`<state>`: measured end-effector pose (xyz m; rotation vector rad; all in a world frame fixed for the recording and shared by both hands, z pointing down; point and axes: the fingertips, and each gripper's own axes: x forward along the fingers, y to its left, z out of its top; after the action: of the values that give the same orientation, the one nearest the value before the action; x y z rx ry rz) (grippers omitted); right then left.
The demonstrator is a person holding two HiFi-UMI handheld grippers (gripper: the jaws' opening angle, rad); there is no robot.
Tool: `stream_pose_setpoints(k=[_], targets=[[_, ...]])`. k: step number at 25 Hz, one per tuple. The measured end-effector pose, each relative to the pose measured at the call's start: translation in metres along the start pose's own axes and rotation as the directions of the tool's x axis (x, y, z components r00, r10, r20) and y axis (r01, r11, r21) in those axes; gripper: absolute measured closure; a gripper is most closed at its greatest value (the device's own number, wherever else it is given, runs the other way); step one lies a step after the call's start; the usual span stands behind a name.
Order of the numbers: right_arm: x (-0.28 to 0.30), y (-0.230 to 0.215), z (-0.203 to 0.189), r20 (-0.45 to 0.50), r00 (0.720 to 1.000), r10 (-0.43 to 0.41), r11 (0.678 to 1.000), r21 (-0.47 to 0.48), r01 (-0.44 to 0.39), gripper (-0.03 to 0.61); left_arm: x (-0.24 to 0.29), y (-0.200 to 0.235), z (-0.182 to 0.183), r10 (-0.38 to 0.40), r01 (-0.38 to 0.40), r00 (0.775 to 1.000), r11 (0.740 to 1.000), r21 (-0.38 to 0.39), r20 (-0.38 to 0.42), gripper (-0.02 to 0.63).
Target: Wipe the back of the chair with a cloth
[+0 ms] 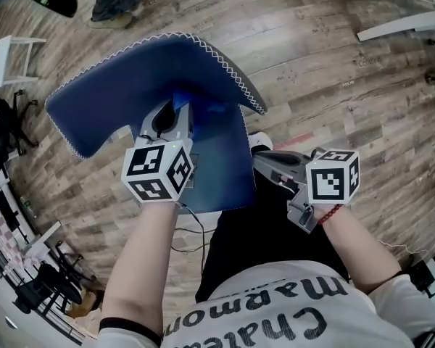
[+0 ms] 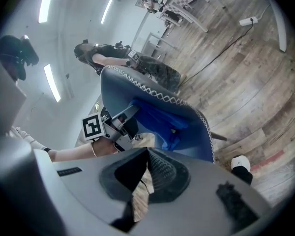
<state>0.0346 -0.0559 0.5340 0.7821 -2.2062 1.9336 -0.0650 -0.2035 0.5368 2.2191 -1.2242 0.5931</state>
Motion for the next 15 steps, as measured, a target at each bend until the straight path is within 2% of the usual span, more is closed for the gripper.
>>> stream_pose_setpoints(k=[4,8,12,15], targets=[[-0.008,-0.003,-0.002,0.004,1.0,0.0,1.0,-0.004,0.0,0.563,0.003,-0.023,0.003,-0.069,0.069,0.998,0.996,0.048,-0.001,0.572],[-0.019,-0.004,0.0,0.021,1.0,-0.004,1.0,-0.001,0.004,0.563,0.008,-0.04,0.009,-0.097,0.097,0.995,0.995,-0.037,0.011,0.574],[-0.027,-0.006,-0.002,0.047,0.999,-0.013,1.0,0.006,0.013,0.563,0.009,-0.078,0.011,-0.211,0.211,0.977,0.977,0.037,-0.003,0.574],[-0.031,-0.005,-0.005,0.059,0.998,-0.01,1.0,0.012,0.009,0.563,0.008,-0.088,0.01,-0.217,0.217,0.976,0.976,0.009,0.004,0.575]])
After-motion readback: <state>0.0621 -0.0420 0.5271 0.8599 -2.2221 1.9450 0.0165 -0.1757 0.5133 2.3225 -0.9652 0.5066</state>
